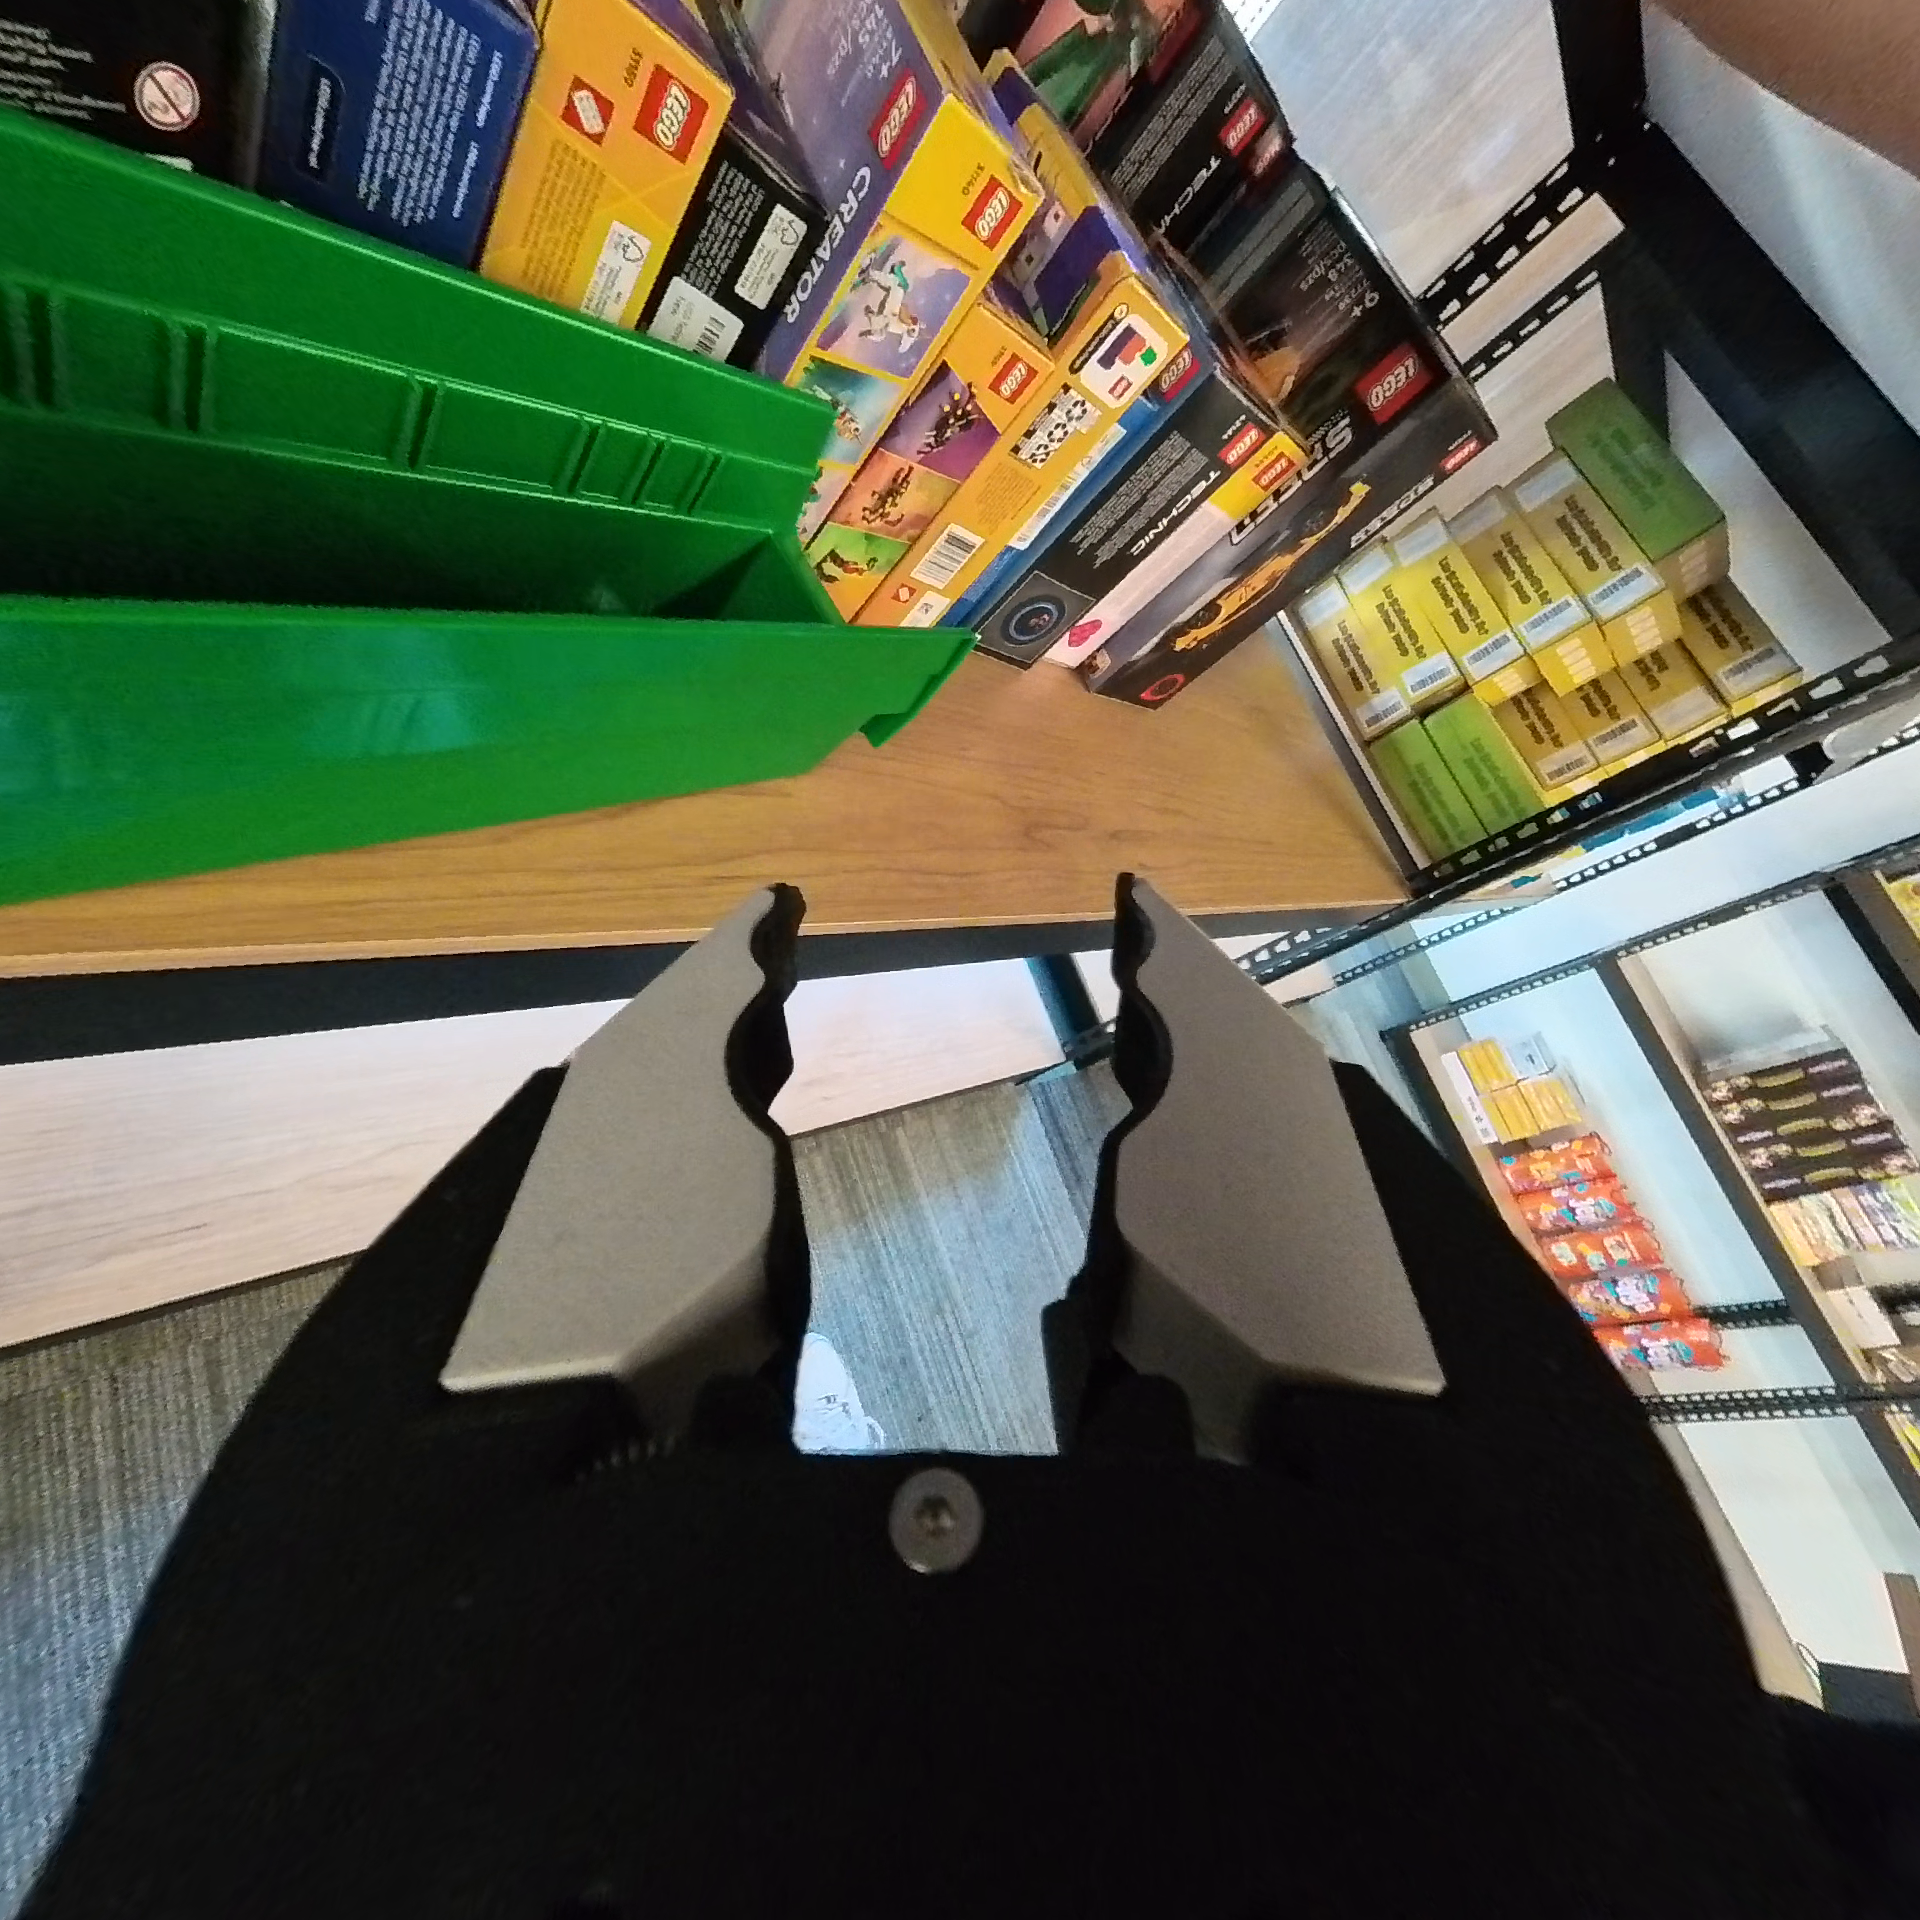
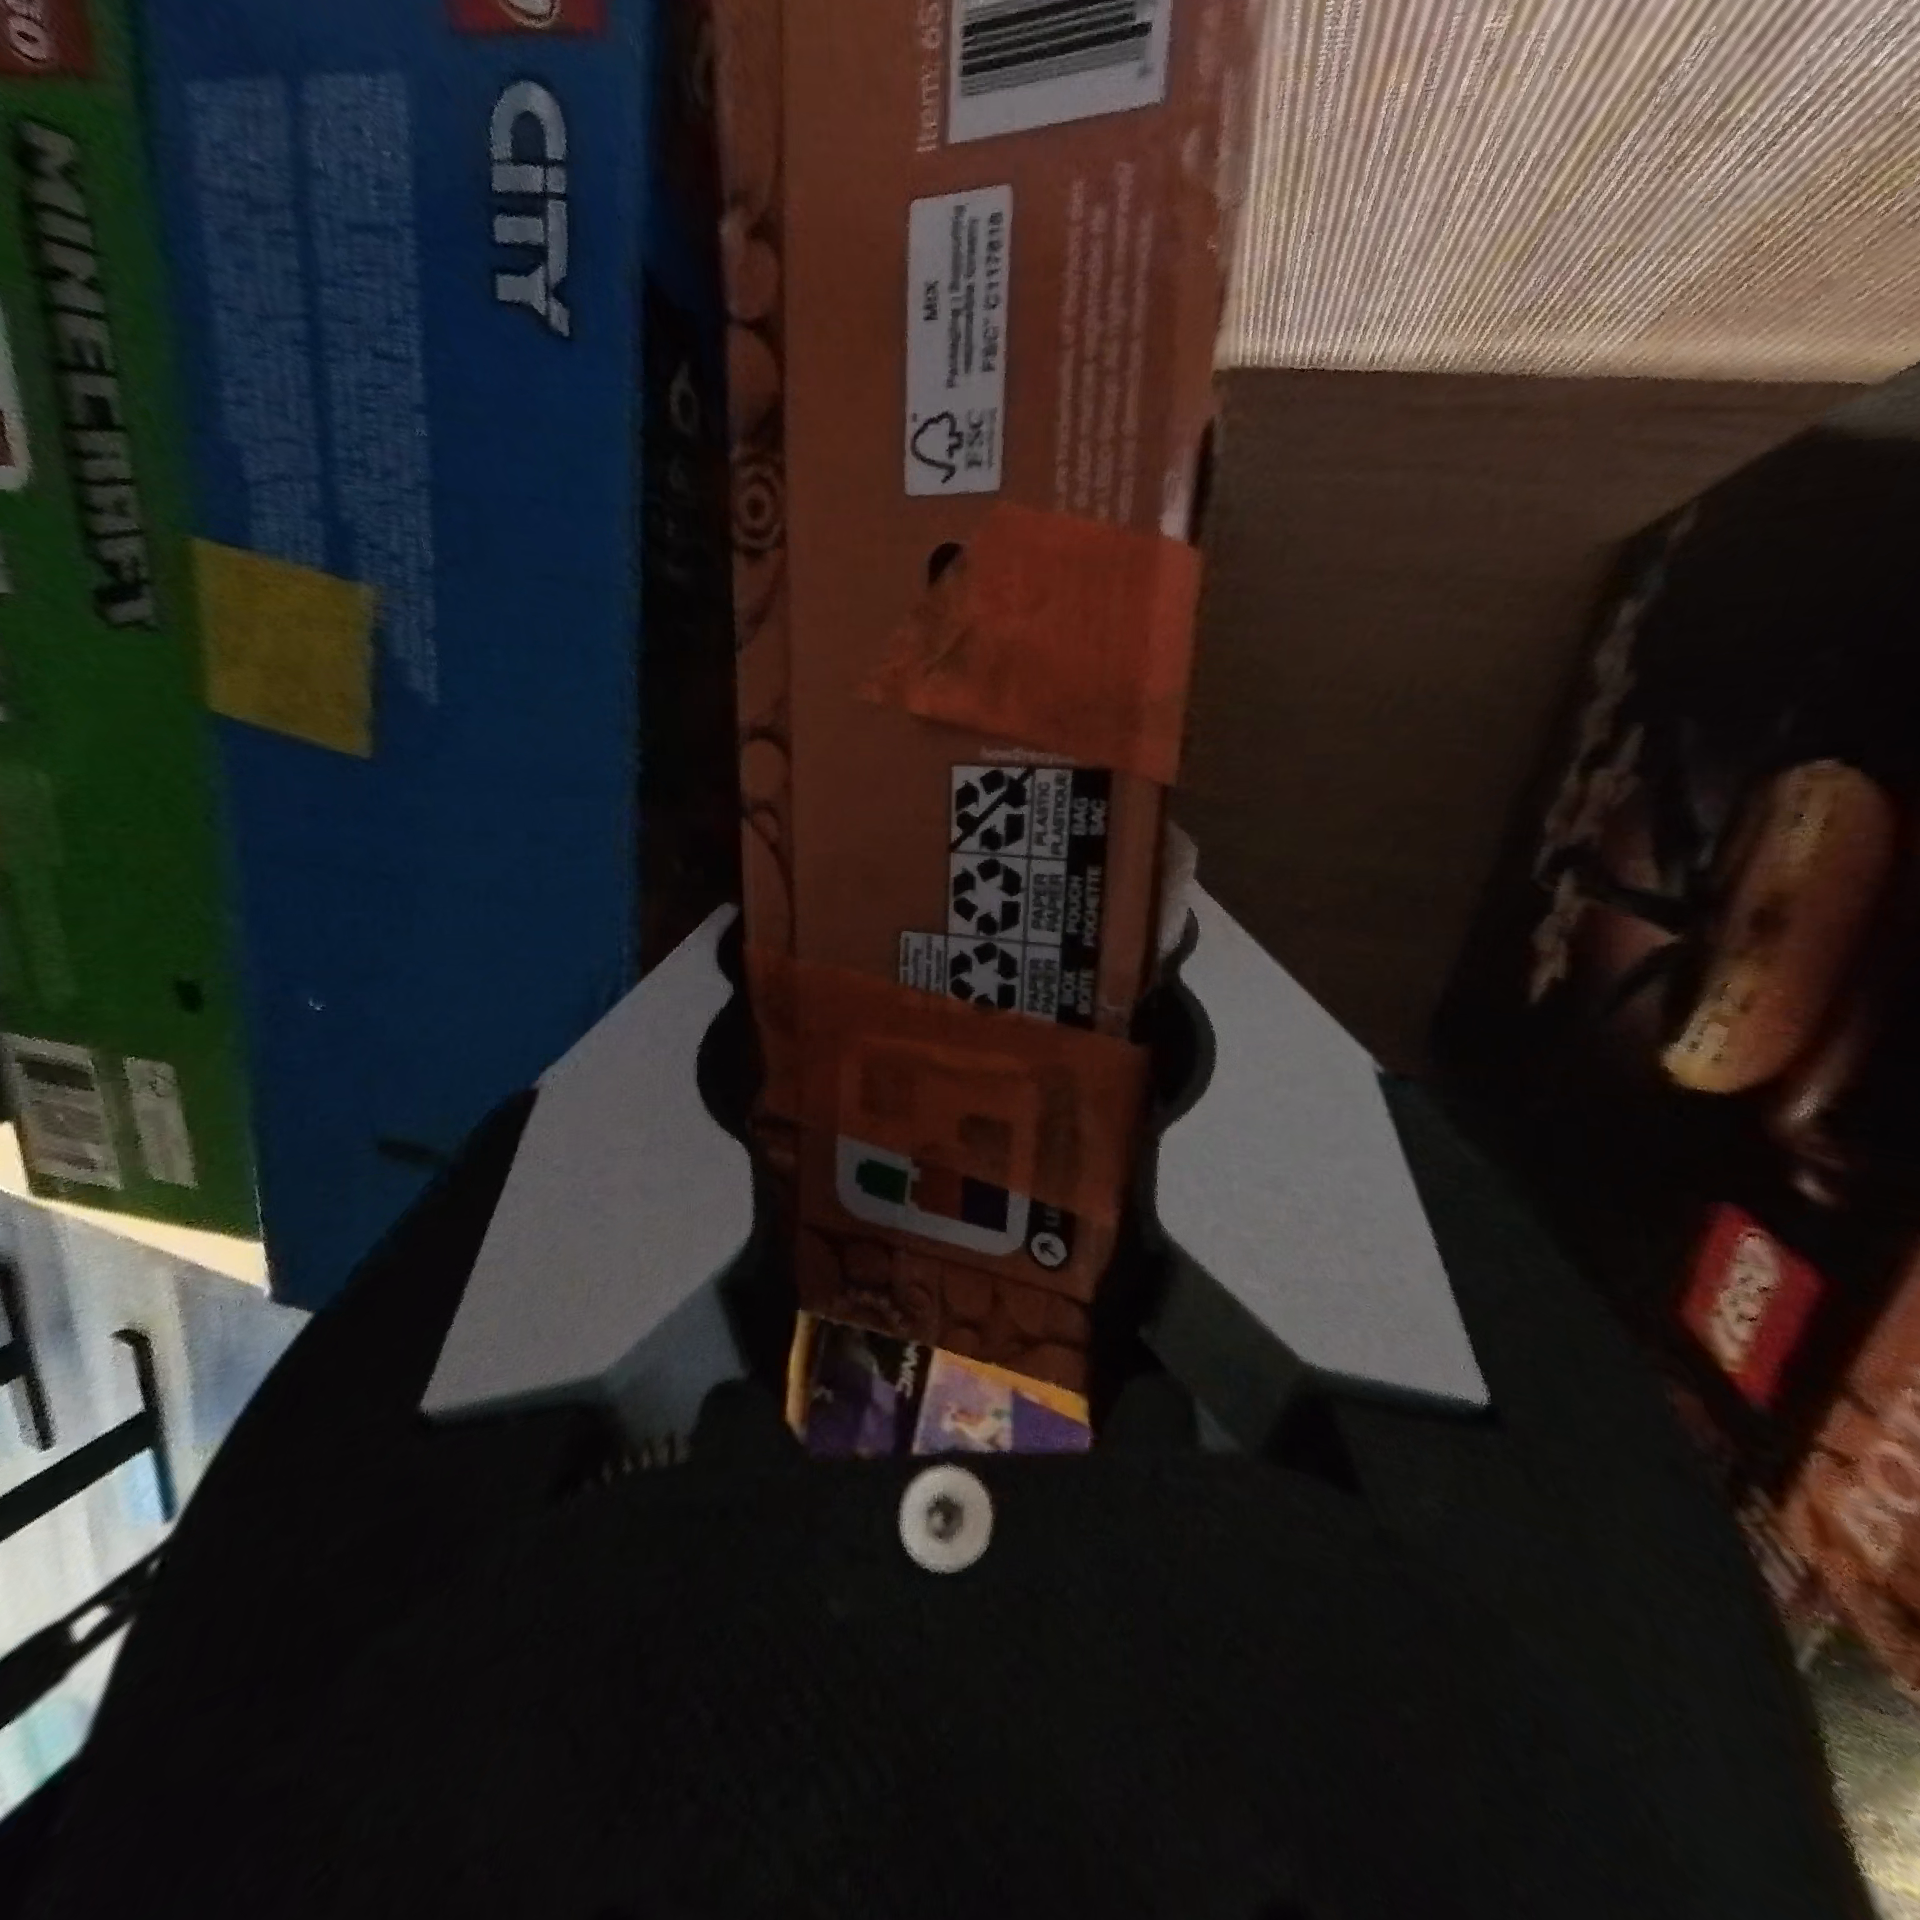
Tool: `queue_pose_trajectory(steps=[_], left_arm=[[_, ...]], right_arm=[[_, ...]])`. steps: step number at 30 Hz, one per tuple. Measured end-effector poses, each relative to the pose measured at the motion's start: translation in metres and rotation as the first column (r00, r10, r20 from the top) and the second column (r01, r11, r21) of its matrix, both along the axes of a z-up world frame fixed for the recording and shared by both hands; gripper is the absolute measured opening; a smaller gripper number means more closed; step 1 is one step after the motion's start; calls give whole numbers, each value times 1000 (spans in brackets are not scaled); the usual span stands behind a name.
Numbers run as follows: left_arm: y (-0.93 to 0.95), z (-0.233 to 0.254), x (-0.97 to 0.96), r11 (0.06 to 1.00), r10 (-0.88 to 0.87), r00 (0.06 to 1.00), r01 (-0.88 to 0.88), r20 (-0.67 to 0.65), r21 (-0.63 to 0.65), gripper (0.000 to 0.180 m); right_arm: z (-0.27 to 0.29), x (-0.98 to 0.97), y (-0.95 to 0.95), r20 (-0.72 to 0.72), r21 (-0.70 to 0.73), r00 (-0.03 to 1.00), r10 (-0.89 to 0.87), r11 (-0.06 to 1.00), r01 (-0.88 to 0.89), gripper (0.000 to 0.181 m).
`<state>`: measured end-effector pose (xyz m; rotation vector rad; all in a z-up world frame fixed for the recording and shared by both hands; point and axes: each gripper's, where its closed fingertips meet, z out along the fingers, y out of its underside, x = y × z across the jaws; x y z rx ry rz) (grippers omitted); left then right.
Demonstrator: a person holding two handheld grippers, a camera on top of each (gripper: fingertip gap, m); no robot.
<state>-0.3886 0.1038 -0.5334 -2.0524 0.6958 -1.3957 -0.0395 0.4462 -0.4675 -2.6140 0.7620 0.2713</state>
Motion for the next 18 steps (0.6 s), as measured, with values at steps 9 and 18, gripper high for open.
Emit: queue_pose_trajectory(steps=[9,18], left_arm=[[-3,-1,6,1000,-22,1000,22,-6,-13,59],[-13,0,25,998,-58,998,58,2,-32,59]], right_arm=[[20,-5,1,-239,121,970,-32,991,63,78],[104,-97,22,259,451,817,516,683,-574,72]])
